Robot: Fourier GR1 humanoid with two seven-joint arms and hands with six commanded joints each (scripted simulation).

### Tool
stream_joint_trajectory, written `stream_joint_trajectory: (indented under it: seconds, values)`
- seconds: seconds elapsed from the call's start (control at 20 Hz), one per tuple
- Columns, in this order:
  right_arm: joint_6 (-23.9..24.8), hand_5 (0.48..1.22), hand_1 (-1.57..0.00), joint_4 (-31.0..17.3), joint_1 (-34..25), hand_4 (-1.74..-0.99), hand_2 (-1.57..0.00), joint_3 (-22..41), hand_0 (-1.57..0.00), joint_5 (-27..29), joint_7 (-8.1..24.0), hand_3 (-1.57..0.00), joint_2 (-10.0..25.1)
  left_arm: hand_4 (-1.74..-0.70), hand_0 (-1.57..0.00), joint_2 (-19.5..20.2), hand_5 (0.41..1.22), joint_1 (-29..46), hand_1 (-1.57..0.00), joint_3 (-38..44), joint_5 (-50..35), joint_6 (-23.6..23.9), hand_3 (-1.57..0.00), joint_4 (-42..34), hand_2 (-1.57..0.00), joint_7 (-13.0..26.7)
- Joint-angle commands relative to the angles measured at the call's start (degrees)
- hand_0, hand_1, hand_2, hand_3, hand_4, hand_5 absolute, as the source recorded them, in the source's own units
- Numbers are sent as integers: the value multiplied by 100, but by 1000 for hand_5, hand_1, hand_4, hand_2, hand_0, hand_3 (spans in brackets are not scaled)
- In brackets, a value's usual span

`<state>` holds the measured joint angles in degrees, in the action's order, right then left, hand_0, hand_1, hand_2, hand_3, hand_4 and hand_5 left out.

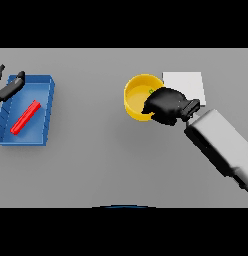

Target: Pick up the red beaker and tilt it to pour out 1 green nut into yellow bowl. Pick up the yellow bowl and place it on the metallic measuring scale.

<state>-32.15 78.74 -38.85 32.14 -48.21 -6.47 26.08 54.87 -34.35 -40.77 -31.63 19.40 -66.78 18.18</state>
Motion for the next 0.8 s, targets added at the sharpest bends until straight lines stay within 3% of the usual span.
stream_joint_trajectory:
  seconds: [0.0,0.1,0.2,0.45,0.75]
  values:
    - [-13,1220,-1568,15,-22,-1740,-1512,-14,-1559,-2,20,-1163,-9,-718,1,-17,686,-26,1,-20,5,6,1,-11,1,65]
    - [26,1220,-1569,-26,-50,-1740,-1526,-103,-1563,-35,133,-1157,17,-721,1,-45,694,-7,1,-36,32,29,1,27,1,35]
    - [179,1220,-1570,-196,-168,-1741,-1516,-214,-1566,-74,15,-1149,149,-725,1,-1,704,-6,1,-9,21,56,1,-43,1,15]
    - [603,1221,-1571,-955,-354,-1741,-1530,-505,-1569,-123,-81,-1151,229,-729,1,86,720,6,1,-47,26,137,1,-180,1,299]
    - [1166,1221,-1571,-1842,-430,-1741,-1542,-761,-1571,-240,-273,-1150,347,-732,1,124,735,47,1,3,-38,24,1,-109,1,263]
